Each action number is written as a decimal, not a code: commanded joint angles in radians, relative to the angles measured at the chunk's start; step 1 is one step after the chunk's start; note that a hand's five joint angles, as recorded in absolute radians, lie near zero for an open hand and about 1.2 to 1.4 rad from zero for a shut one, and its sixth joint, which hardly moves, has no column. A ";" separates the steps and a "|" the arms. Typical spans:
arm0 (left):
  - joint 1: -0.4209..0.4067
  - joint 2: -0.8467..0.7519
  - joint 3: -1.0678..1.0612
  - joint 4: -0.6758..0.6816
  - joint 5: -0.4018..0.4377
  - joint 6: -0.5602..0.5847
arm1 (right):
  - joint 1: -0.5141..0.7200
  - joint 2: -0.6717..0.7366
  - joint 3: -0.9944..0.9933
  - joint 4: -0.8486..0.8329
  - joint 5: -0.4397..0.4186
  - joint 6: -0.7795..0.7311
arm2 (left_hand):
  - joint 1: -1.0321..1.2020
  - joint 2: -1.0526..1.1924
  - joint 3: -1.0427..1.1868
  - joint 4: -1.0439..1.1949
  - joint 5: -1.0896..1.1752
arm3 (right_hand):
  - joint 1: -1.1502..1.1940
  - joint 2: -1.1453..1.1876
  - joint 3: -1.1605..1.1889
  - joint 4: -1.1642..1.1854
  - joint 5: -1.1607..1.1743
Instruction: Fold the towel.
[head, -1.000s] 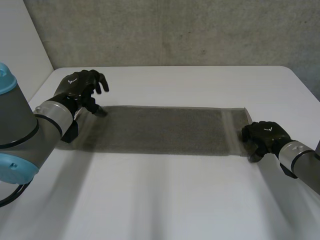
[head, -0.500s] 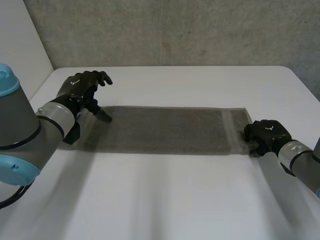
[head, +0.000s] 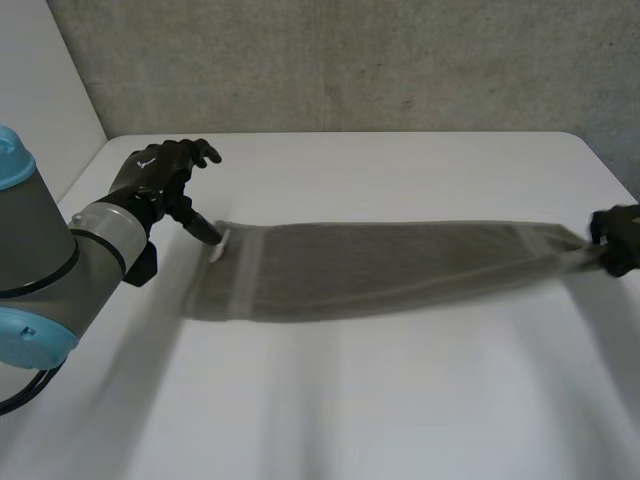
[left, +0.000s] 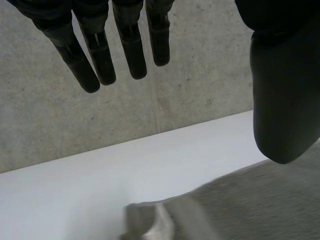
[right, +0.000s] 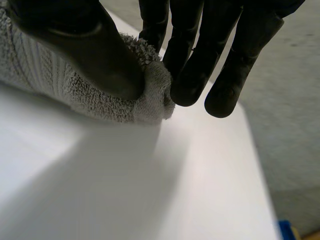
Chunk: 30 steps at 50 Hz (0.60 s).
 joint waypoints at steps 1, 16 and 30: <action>0.000 0.000 0.001 0.000 0.002 0.000 | -0.018 0.002 -0.222 0.197 0.004 -0.042 | -0.251 -0.260 -0.238 -0.253 -0.398 | 0.088 0.120 0.071 0.064 0.064; 0.003 0.006 0.001 0.000 -0.001 -0.001 | 0.728 0.212 -0.729 0.372 0.208 -0.074 | -0.265 -0.275 -0.253 -0.268 -0.413 | 0.088 0.120 0.071 0.064 0.064; 0.021 0.023 0.001 -0.002 -0.004 -0.006 | 1.089 0.527 -0.886 0.340 0.228 -0.193 | -0.268 -0.278 -0.256 -0.271 -0.415 | -0.345 -0.312 -0.361 -0.368 -0.369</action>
